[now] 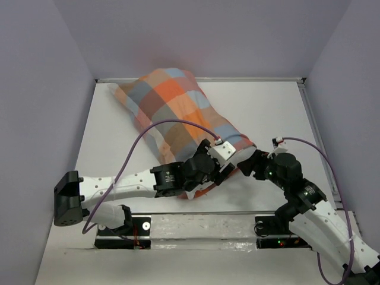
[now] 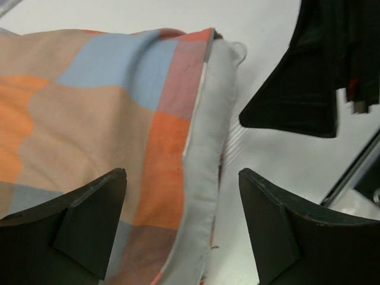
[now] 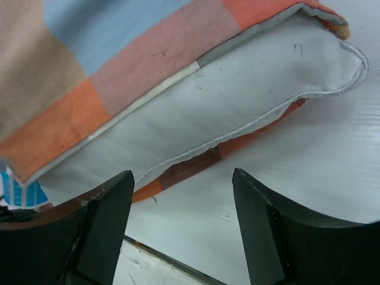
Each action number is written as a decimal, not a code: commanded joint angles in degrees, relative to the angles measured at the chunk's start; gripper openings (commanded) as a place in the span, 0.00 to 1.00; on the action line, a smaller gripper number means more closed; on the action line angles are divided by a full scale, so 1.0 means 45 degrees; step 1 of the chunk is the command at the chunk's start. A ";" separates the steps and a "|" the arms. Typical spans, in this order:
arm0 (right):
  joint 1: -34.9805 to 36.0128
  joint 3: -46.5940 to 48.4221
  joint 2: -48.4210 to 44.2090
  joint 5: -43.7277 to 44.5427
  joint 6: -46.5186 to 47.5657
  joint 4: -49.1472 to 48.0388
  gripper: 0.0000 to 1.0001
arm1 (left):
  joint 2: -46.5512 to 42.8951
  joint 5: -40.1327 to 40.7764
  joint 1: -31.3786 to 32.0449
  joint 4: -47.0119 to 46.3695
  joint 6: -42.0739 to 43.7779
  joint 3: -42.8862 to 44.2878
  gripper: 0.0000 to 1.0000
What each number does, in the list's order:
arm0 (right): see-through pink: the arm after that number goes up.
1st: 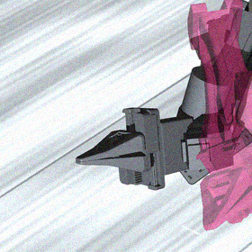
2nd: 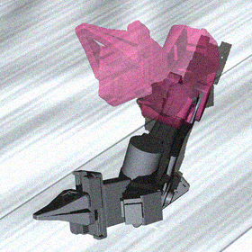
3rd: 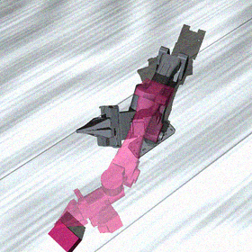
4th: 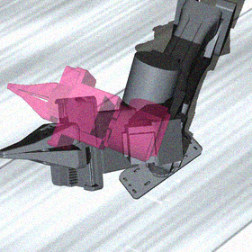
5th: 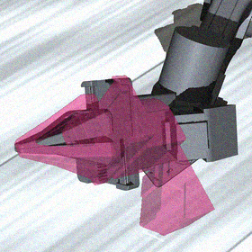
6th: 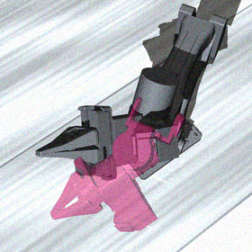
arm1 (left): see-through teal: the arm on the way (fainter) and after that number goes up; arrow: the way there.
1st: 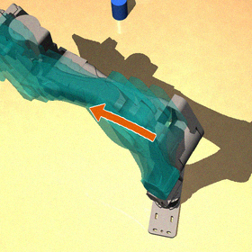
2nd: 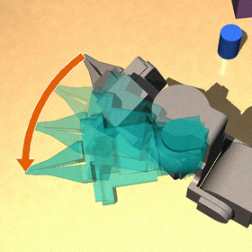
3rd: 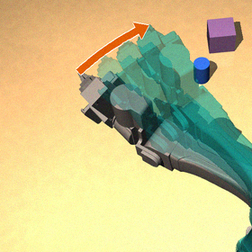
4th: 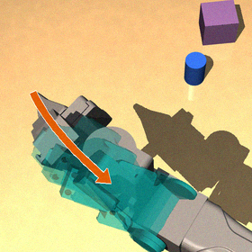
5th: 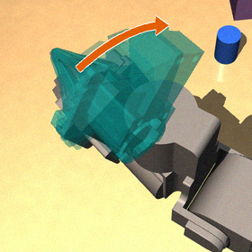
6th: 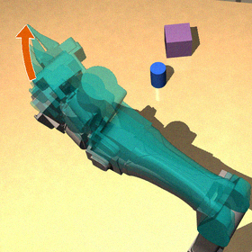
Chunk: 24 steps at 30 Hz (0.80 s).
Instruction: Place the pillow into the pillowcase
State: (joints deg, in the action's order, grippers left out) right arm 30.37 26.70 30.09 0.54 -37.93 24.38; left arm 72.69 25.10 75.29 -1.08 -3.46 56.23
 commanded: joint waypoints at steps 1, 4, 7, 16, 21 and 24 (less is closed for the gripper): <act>0.0048 -0.0111 -0.0514 0.0312 -0.0925 0.0109 0.76 | -0.0118 0.0438 0.0008 -0.0365 0.2447 0.0454 0.91; 0.0048 -0.0814 -0.0475 -0.0021 -0.1413 -0.0514 0.76 | 0.0467 0.0513 0.0008 0.0025 0.3015 0.0766 0.95; 0.0048 -0.1284 -0.0339 -0.0819 -0.1473 -0.1296 0.76 | 0.0937 0.0905 0.0008 0.0220 0.3581 0.0864 0.96; 0.0048 -0.2084 0.0423 -0.2344 -0.1746 -0.3732 0.80 | 0.1990 0.2055 -0.0031 0.0768 0.4421 0.0943 0.94; 0.0048 -0.2592 0.1203 -0.3223 -0.1980 -0.5474 0.81 | 0.2324 0.3716 -0.0109 0.0183 0.5085 0.0826 0.77; 0.0048 -0.2827 0.1945 -0.3517 -0.2195 -0.6822 0.82 | 0.2227 0.4479 -0.0109 -0.0734 0.5378 0.0690 0.52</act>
State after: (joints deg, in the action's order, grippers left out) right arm 30.37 15.11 36.56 -11.57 -46.35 5.93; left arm 83.53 37.76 75.11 1.04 16.84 58.48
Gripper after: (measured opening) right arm 0.813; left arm 0.644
